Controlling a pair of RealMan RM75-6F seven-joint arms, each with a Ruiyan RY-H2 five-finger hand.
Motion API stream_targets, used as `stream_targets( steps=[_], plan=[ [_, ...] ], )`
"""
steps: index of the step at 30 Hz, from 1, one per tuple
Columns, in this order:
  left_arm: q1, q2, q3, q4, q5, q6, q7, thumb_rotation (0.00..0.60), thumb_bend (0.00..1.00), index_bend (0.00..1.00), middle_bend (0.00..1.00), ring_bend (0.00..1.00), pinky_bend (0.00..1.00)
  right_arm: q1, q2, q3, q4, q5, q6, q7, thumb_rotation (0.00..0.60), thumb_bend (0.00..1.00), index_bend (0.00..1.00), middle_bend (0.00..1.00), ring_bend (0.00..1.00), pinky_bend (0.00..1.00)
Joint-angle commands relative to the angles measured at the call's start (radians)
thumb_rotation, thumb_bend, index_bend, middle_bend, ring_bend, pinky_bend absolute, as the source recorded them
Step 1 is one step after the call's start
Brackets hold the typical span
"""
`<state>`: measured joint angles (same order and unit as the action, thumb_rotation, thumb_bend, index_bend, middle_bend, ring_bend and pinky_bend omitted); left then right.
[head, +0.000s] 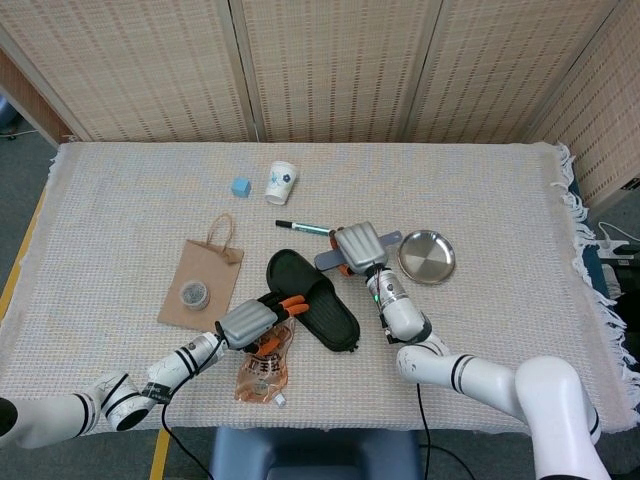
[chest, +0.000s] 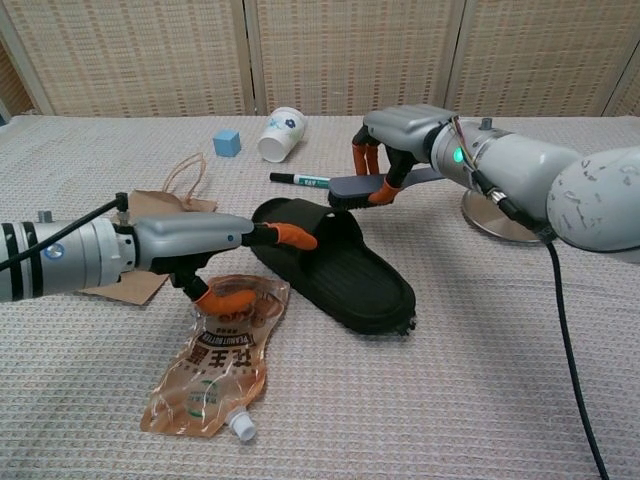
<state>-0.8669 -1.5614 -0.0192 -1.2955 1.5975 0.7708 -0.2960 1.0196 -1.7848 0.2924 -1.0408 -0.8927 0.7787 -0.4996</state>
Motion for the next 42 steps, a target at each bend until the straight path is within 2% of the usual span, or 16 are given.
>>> stream_targets(
  steps=[1,20,38,42],
  plan=[
    [-0.004,-0.003,0.005,0.008,-0.005,-0.003,-0.005,0.6,0.56,0.0,0.0,0.0,0.06,0.002,0.003,-0.004,-0.002,-0.007,-0.002,0.003,0.6,0.35,0.91,0.6,0.56,0.84],
    [-0.024,-0.008,0.018,0.0,-0.03,-0.002,0.028,0.6,0.56,0.0,0.0,0.0,0.06,0.116,-0.114,0.041,0.069,0.027,-0.039,-0.012,0.6,0.35,0.91,0.6,0.56,0.84],
    [-0.019,0.011,0.027,-0.001,-0.048,0.011,0.046,0.6,0.55,0.0,0.0,0.0,0.06,0.065,-0.071,-0.038,0.088,0.0,-0.039,-0.034,0.6,0.35,0.91,0.6,0.56,0.84],
    [-0.022,0.011,0.028,0.0,-0.049,0.01,0.042,0.6,0.55,0.0,0.0,0.0,0.06,0.066,-0.073,-0.031,0.09,0.008,-0.047,-0.028,0.6,0.35,0.91,0.6,0.56,0.84]
  ],
)
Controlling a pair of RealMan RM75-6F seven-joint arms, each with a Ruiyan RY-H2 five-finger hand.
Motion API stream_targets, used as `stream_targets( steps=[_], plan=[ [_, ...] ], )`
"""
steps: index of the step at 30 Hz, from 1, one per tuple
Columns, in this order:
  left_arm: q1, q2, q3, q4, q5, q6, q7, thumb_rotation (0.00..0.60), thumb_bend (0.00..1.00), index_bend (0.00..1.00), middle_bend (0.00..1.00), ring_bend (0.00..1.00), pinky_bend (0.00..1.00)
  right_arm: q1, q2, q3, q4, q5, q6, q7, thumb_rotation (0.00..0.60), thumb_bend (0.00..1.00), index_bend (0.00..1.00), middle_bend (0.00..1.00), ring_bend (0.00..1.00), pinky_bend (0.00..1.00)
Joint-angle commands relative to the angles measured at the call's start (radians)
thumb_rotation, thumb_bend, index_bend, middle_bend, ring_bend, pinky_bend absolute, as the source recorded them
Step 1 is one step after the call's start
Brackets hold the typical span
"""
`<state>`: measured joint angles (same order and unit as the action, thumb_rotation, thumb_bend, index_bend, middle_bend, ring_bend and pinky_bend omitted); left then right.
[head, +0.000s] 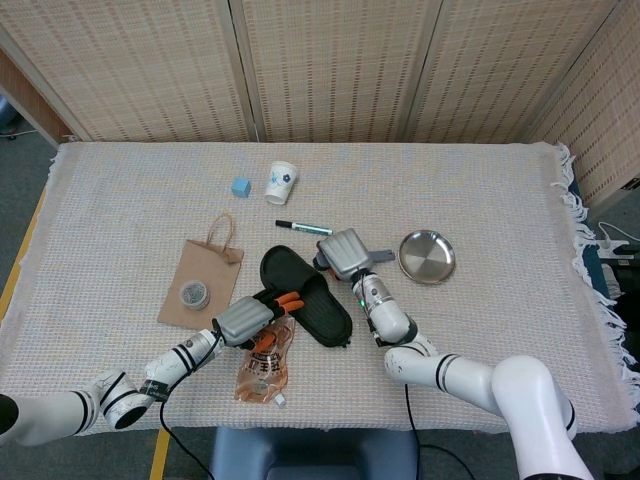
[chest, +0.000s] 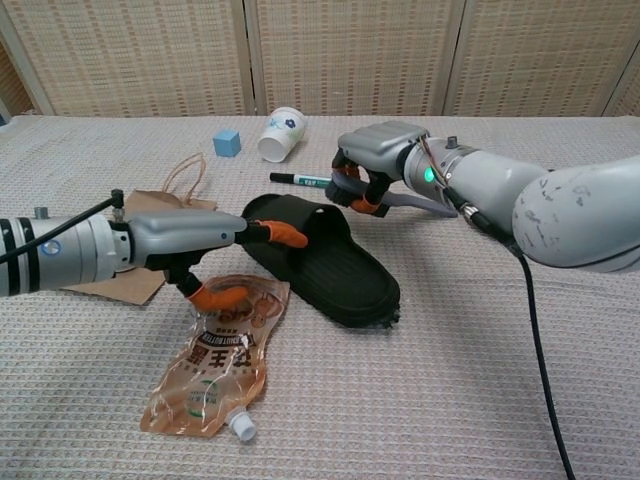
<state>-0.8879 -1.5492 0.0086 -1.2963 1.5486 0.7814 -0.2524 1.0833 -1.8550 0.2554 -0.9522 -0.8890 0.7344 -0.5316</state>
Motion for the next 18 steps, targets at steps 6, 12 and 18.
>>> stream_targets(
  steps=[6,12,18],
  plan=[
    [-0.007,-0.009,0.004,0.006,0.006,-0.003,-0.011,0.6,0.55,0.0,0.0,0.0,0.06,0.036,-0.031,0.037,0.0,-0.005,-0.009,0.026,0.6,0.35,0.91,0.6,0.56,0.84],
    [-0.011,-0.009,0.004,0.003,0.009,0.001,-0.01,0.6,0.55,0.0,0.0,0.0,0.06,0.071,-0.063,0.062,0.017,0.006,-0.018,0.028,0.6,0.35,0.91,0.6,0.56,0.84],
    [-0.012,-0.008,0.004,-0.001,0.005,0.001,-0.003,0.6,0.55,0.0,0.0,0.0,0.06,0.095,-0.084,0.078,0.025,0.012,-0.016,0.028,0.6,0.35,0.91,0.6,0.56,0.84]
  ],
)
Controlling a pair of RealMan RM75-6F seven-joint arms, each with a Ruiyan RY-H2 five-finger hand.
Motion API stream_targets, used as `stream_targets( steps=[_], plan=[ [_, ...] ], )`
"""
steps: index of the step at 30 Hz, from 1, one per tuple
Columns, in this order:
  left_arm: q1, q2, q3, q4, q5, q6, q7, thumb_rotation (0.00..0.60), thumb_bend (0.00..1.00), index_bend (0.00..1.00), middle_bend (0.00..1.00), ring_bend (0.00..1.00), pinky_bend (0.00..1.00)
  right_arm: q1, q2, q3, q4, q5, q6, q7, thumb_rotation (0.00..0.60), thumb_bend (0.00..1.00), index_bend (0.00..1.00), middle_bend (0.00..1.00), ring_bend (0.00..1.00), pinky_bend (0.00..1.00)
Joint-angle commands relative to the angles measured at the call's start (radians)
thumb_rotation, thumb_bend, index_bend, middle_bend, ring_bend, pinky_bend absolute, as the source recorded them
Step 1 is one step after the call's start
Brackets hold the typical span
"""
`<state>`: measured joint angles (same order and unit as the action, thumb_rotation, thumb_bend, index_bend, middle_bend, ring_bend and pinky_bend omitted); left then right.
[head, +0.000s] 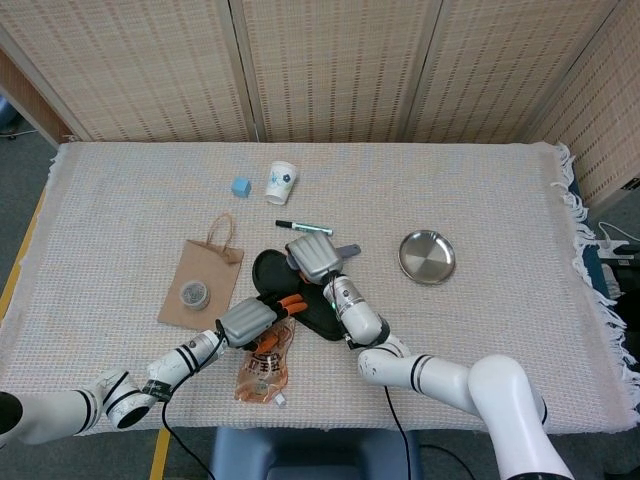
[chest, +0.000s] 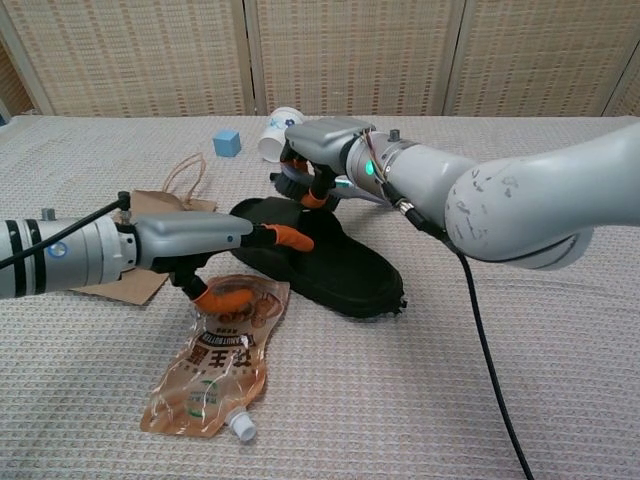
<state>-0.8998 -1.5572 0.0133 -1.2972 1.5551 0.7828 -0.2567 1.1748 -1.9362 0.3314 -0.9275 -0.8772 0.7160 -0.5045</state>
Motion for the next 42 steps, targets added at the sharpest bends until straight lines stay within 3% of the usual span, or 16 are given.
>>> stream_targets(
  steps=[1,14,31,42],
  plan=[
    [0.0,0.001,0.0,0.0,-0.002,-0.001,0.001,0.6,0.55,0.0,0.0,0.0,0.06,0.004,-0.004,0.003,0.001,0.0,0.003,0.002,0.6,0.35,0.91,0.6,0.56,0.84],
    [0.004,0.011,0.002,-0.002,-0.006,0.009,0.007,0.6,0.56,0.0,0.0,0.0,0.06,-0.035,0.002,-0.057,0.04,0.008,-0.013,-0.03,0.6,0.35,0.91,0.6,0.56,0.84],
    [0.003,0.009,0.0,-0.011,-0.014,0.007,0.032,0.6,0.55,0.0,0.0,0.0,0.06,0.007,-0.015,0.0,0.001,-0.015,0.003,0.014,0.6,0.35,0.91,0.6,0.56,0.84],
    [0.016,0.033,0.001,-0.027,-0.011,0.031,0.038,0.6,0.55,0.0,0.0,0.0,0.06,-0.034,0.017,-0.055,0.015,0.02,-0.004,-0.053,0.6,0.35,0.91,0.6,0.56,0.84]
  ],
)
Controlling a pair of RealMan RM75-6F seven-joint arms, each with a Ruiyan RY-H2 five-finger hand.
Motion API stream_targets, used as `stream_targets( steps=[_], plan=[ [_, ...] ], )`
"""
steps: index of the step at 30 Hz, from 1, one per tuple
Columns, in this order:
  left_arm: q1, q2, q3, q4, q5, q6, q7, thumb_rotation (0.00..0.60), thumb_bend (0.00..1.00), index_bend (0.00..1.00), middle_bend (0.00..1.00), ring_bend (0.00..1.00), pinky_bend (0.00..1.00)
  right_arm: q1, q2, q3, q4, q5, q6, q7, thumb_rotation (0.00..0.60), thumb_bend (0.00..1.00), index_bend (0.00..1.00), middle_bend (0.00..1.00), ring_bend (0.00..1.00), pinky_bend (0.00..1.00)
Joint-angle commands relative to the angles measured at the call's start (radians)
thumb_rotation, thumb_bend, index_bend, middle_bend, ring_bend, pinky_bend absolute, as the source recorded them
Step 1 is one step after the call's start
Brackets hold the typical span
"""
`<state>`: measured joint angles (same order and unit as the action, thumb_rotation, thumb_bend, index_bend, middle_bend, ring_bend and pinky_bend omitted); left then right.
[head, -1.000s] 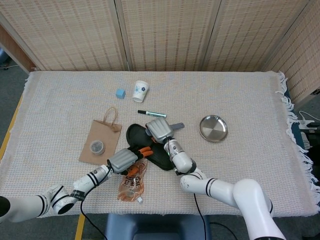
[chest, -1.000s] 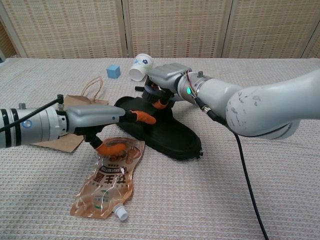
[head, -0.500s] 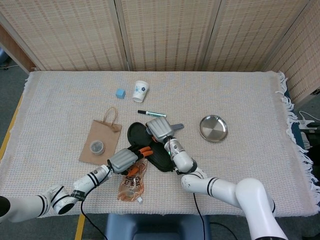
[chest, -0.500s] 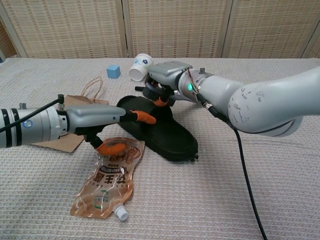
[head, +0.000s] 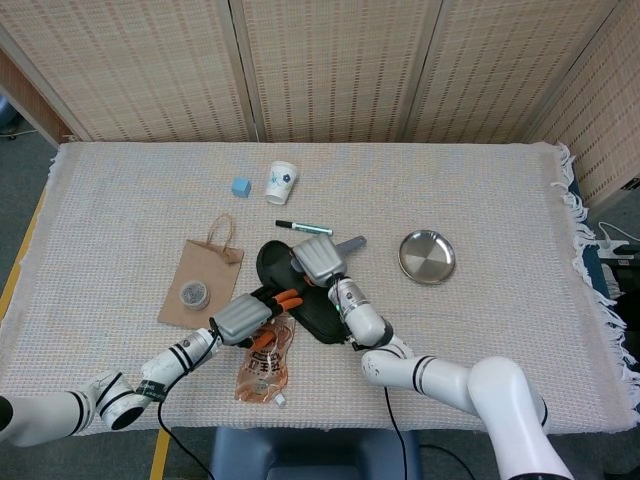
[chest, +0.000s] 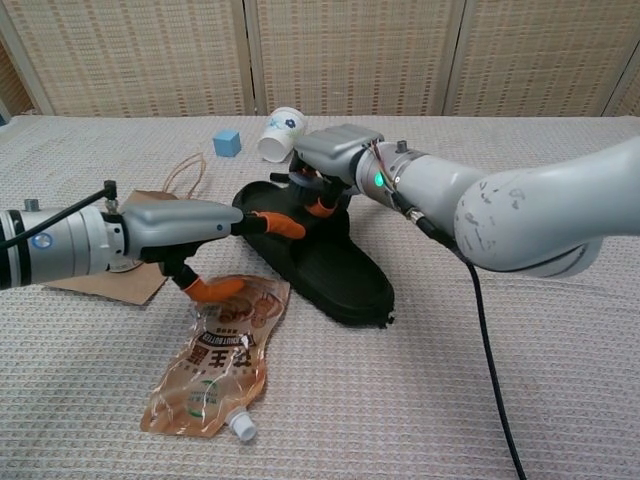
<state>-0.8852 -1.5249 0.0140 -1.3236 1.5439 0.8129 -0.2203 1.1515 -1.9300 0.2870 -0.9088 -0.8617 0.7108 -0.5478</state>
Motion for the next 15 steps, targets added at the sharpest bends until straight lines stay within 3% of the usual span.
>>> stream_targets(
  steps=[1,6,15],
  plan=[
    [0.002,0.001,0.001,-0.001,-0.001,0.0,0.004,0.6,0.55,0.0,0.0,0.0,0.06,-0.016,0.015,-0.015,-0.007,0.005,0.001,-0.013,0.6,0.35,0.91,0.6,0.56,0.84],
    [0.005,0.002,-0.002,-0.003,-0.008,0.001,0.015,0.6,0.55,0.0,0.0,0.0,0.06,-0.03,0.038,-0.016,-0.029,0.008,0.008,-0.008,0.6,0.35,0.91,0.6,0.56,0.84],
    [0.013,0.01,-0.009,-0.001,-0.018,0.012,0.028,0.6,0.56,0.0,0.0,0.0,0.06,-0.013,0.091,0.034,-0.124,-0.018,0.055,0.014,0.6,0.35,0.91,0.6,0.56,0.84]
  ],
)
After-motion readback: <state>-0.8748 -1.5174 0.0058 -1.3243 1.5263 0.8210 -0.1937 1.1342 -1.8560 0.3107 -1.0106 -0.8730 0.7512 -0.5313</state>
